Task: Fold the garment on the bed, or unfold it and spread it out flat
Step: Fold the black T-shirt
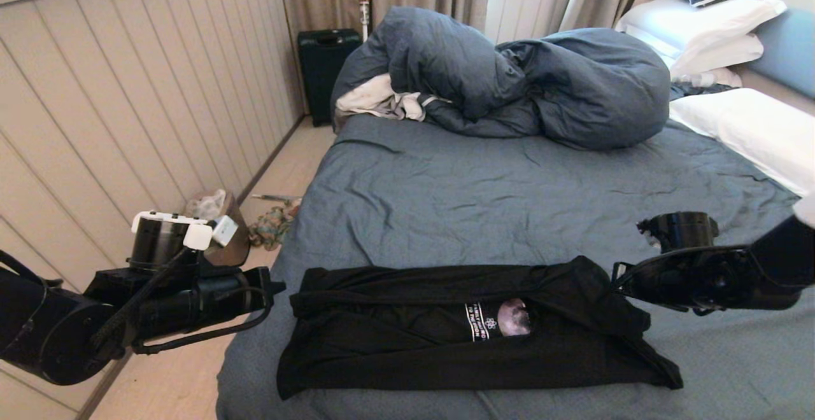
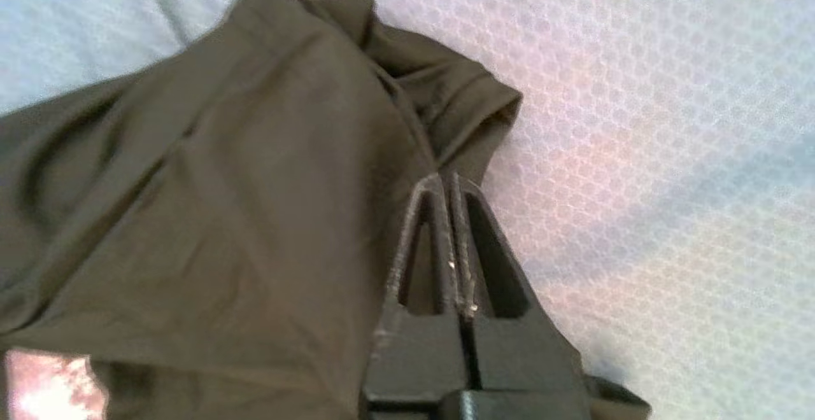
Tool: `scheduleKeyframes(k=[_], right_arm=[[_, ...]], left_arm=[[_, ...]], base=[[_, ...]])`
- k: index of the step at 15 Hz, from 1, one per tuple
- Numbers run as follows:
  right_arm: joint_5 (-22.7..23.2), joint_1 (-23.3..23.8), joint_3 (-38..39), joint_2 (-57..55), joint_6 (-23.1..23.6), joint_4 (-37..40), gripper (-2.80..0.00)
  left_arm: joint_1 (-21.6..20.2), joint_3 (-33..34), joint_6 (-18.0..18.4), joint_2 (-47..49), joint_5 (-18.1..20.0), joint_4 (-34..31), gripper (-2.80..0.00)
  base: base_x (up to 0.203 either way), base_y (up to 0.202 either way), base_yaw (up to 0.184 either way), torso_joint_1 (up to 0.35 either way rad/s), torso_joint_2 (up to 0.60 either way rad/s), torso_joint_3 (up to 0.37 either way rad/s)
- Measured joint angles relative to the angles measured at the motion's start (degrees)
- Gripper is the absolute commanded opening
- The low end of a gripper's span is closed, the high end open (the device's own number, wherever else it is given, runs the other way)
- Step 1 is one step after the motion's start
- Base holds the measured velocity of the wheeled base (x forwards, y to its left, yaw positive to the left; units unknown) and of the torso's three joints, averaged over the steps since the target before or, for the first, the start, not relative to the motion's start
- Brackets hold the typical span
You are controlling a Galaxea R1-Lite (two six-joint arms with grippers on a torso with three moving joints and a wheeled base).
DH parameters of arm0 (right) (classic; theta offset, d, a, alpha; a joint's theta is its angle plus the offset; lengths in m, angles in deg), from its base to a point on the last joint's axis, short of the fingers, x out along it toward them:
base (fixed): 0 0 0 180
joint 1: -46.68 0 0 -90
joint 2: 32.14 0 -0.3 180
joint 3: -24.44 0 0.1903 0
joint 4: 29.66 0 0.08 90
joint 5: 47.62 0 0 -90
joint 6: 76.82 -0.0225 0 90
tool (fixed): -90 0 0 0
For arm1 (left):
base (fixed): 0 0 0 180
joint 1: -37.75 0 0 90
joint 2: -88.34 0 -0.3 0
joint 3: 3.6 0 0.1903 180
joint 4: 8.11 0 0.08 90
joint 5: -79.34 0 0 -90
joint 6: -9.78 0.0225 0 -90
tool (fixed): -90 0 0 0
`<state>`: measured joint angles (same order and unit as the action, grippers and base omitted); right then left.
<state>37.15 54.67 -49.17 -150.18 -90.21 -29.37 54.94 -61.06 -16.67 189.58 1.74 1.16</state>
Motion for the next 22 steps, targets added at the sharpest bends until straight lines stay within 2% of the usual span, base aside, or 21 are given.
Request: scheduleKeyframes(k=[5,15,18,22], right_arm=[[-0.3,-3.6,1.1,-2.2,-0.2,-0.1,-2.80],[0.3,-12.7,14.4,6.4,1.5,-1.1,-2.80],[0.0,-12.0,12.7,7.0,0.4,-4.5,-2.80],[-1.1,-6.3,5.2,4.0,-2.8,-6.3,-2.80]], left_arm=[[0.1,0.0,0.0,0.1,-0.1,0.1,-2.80],[0.1,-0.1,0.0,0.5,0.0,0.1,-2.80],[0.1,-0.2,0.0,0.7,0.0,0.1,-2.80],[0.1,-0.2,0.0,1.0,0.0,0.1,-2.80]], base=[[0.000,0.000,0.000,0.000,0.00,0.000],[0.000,0.000,0.000,0.000,0.00,0.000],[0.000,0.000,0.000,0.000,0.00,0.000],[0.000,0.000,0.000,0.000,0.00,0.000]])
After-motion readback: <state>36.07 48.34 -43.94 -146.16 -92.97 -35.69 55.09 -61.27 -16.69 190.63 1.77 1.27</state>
